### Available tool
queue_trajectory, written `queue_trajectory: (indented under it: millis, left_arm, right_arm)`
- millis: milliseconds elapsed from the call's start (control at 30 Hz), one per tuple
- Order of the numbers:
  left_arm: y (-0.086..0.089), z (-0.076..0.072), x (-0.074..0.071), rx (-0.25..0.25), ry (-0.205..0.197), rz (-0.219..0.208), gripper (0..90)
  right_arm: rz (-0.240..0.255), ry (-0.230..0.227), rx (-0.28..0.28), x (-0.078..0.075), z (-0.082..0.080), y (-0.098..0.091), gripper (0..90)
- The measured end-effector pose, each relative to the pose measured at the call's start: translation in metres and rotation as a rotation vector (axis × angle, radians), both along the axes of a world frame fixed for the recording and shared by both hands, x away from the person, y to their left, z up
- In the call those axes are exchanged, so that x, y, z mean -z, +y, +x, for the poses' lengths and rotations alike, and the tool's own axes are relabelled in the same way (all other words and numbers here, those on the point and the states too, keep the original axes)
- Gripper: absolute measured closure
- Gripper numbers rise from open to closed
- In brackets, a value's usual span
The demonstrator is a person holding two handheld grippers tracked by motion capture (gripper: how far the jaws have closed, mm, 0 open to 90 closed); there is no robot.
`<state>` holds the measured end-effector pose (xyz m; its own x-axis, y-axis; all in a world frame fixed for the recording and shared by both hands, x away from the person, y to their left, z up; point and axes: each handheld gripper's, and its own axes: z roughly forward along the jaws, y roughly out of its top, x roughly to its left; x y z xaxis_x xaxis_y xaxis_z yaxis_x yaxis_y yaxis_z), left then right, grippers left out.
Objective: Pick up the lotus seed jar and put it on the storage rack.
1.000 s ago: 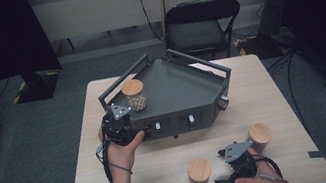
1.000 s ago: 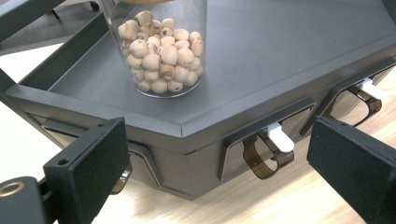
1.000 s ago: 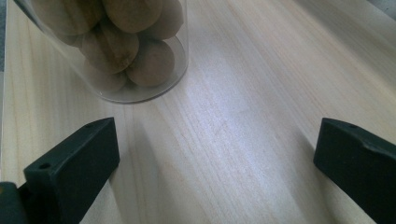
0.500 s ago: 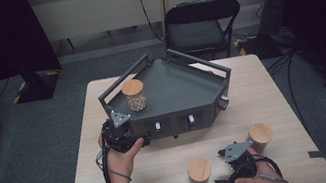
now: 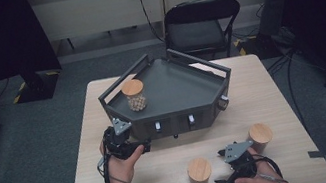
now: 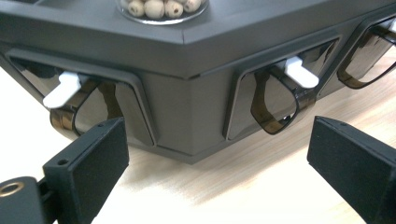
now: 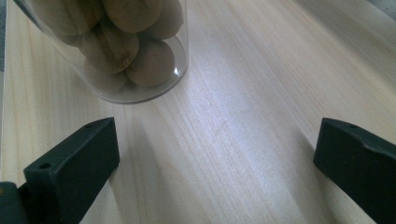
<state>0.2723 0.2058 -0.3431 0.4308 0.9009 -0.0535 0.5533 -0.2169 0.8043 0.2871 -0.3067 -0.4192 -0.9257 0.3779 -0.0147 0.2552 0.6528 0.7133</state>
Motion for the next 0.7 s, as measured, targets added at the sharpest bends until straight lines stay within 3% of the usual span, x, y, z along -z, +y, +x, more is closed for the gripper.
queue_trajectory:
  millis: [267,700]
  left_arm:
    - [0.002,-0.004,0.011,-0.006,-0.014,-0.013,5.1]
    - [0.002,-0.001,0.028,0.012,0.020,-0.014,5.1]
  right_arm:
    - [0.000,0.000,0.000,0.000,0.000,0.000,0.0]
    - [0.000,0.000,0.000,0.000,0.000,0.000,0.0]
